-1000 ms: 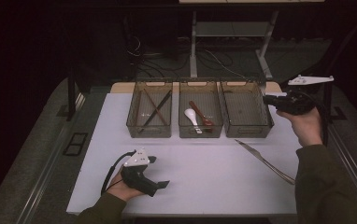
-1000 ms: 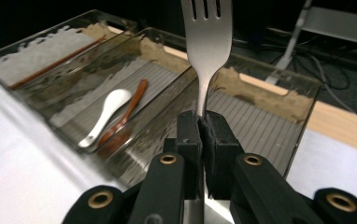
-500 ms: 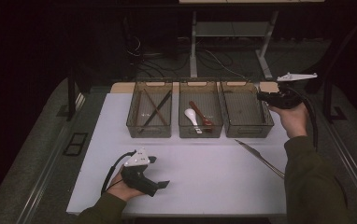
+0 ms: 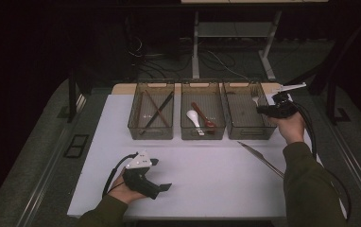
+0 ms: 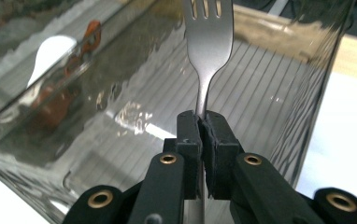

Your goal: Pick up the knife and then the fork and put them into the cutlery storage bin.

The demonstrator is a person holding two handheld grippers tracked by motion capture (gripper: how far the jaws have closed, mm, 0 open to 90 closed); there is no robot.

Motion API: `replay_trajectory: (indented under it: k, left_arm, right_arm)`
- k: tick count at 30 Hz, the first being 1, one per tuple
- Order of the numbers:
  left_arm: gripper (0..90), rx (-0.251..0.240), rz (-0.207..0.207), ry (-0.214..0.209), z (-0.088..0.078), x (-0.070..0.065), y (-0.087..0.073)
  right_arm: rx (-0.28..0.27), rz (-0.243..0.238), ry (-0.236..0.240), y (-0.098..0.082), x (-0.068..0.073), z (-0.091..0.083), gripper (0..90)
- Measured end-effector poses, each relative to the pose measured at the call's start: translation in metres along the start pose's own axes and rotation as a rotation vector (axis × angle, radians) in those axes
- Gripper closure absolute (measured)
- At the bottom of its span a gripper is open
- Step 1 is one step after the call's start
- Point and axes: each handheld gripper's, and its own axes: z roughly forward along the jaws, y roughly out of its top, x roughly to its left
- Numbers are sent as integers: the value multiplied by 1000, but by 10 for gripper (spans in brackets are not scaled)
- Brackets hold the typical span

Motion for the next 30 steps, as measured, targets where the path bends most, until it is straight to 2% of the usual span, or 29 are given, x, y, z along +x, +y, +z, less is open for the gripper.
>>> replay_trajectory:
  k: [5, 10, 14, 23, 30]
  left_arm:
    - [0, 4, 1, 1, 0, 0, 0]
    - [0, 3, 1, 0, 0, 0, 0]
    - [0, 4, 2, 0, 0, 0, 0]
    - [0, 4, 1, -1, 0, -1, 0]
    - [0, 0, 2, 2, 0, 0, 0]
  right_arm:
    - [42, -12, -16, -3, 0, 4, 855]
    - [55, -14, -33, -3, 1, 5, 839]
    - [66, -18, -54, -2, 2, 7, 726]
    - [27, 4, -38, -2, 3, 0, 589]
    - [-30, 4, -13, -3, 8, -17, 472]
